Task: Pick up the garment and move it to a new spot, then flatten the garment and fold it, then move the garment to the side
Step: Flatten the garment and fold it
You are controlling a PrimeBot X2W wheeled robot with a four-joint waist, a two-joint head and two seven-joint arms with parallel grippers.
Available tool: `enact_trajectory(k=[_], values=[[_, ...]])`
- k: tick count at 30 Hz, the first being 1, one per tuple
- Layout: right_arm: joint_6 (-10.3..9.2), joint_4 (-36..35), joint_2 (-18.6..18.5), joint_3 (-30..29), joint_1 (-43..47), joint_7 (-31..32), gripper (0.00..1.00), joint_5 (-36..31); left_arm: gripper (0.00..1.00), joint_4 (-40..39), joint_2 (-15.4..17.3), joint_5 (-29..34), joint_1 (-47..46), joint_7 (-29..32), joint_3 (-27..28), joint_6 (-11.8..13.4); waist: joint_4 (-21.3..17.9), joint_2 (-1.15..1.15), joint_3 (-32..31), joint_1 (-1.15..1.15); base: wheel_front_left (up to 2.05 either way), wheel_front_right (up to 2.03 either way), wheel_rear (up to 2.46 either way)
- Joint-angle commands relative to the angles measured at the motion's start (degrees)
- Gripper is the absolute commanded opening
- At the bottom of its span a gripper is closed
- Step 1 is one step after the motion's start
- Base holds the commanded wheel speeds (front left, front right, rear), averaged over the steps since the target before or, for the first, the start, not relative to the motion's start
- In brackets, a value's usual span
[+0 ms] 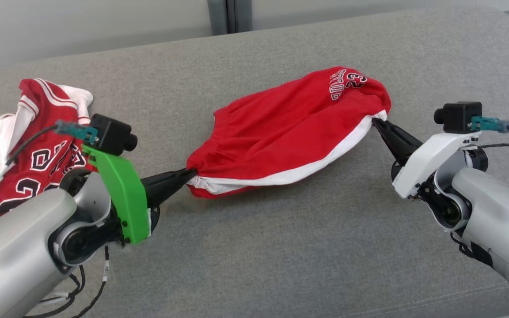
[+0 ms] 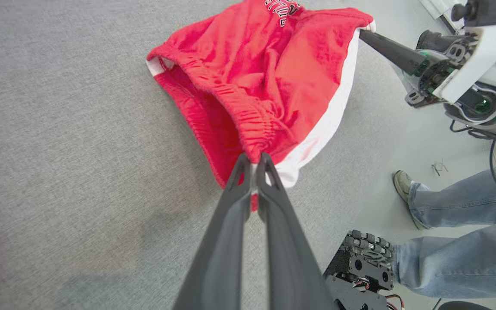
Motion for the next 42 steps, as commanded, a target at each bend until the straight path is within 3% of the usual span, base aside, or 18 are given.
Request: enact_trajectory(k=[1, 7, 11, 15, 17, 22, 27, 30, 33, 37, 42], values=[[-0.06, -1.6, -0.9, -0.9, 1.7, -0.4, 0.0, 0.5, 0.0, -0.4, 1.5, -0.3, 1.5, -1.6, 0.5, -0.2, -0.1, 0.0, -3.3, 0.0, 0.0, 0.0, 0.0], [-0.06, -11.7, -3.6, -11.7, 10.9, -0.6, 0.0, -0.9, 0.0, -3.4, 4.9, 0.3, 7.1, -14.4, 3.6, -0.2, -0.6, 0.0, -5.7, 0.0, 0.0, 0.0, 0.0], [-0.07, -18.8, -3.6, -21.3, 20.5, -0.6, 0.0, -3.5, 0.0, -2.5, 5.3, 2.8, 12.6, -25.5, 5.6, 0.6, -0.7, 0.0, -6.4, 0.0, 0.0, 0.0, 0.0], [-0.08, -24.7, -2.0, -29.2, 29.8, -0.6, 0.0, -6.6, 0.0, -3.3, 2.9, 5.9, 18.5, -28.6, 9.6, 5.8, -0.4, 0.0, -6.5, 0.0, 0.0, 0.0, 0.0], [-0.08, -26.9, -0.6, -32.5, 33.6, -0.6, 0.0, -8.3, 0.0, -4.0, 0.4, 9.0, 21.8, -28.8, 15.2, 8.9, -0.4, 0.0, -6.3, 0.0, 0.0, 0.0, 0.0], [-0.06, -28.7, 1.8, -34.7, 37.2, -0.6, 0.0, -12.7, 0.0, -4.8, -5.0, 18.2, 28.3, -28.7, 22.8, 11.7, -0.1, 0.0, -4.6, 0.0, 0.0, 0.0, 0.0], [-0.06, -26.0, 3.2, -33.6, 30.2, -0.5, 0.0, -15.4, 0.0, -1.2, -6.8, 21.2, 23.4, -27.5, 23.1, 9.8, -0.2, 0.0, -0.9, 0.0, 0.0, 0.0, 0.0], [-0.06, -23.6, 3.9, -32.6, 23.2, 0.3, 0.0, -16.2, 0.0, 2.1, -8.0, 20.3, 17.9, -24.4, 23.6, 7.5, -0.3, 0.0, 2.3, 0.0, 0.0, 0.0, 0.0], [-0.05, -20.6, 4.1, -31.8, 13.9, 1.5, 0.0, -16.6, 0.0, 6.9, -9.2, 19.2, 9.6, -19.5, 24.1, 4.5, -0.3, 0.0, 6.7, 0.0, 0.0, 0.0, 0.0], [-0.04, -15.8, 5.7, -30.3, 0.8, 3.8, 0.0, -15.6, 0.0, 13.5, -11.5, 13.2, -1.1, -10.4, 26.0, 1.3, -1.0, 0.0, 12.1, 0.0, 0.0, 0.0, 0.0], [-0.05, -8.1, 7.1, -28.3, -14.7, 5.4, 0.0, -15.8, 0.0, 20.3, -12.0, 11.8, -14.4, -2.5, 27.0, 0.3, -2.0, 0.0, 17.2, 0.0, 0.0, 0.0, 0.0]])
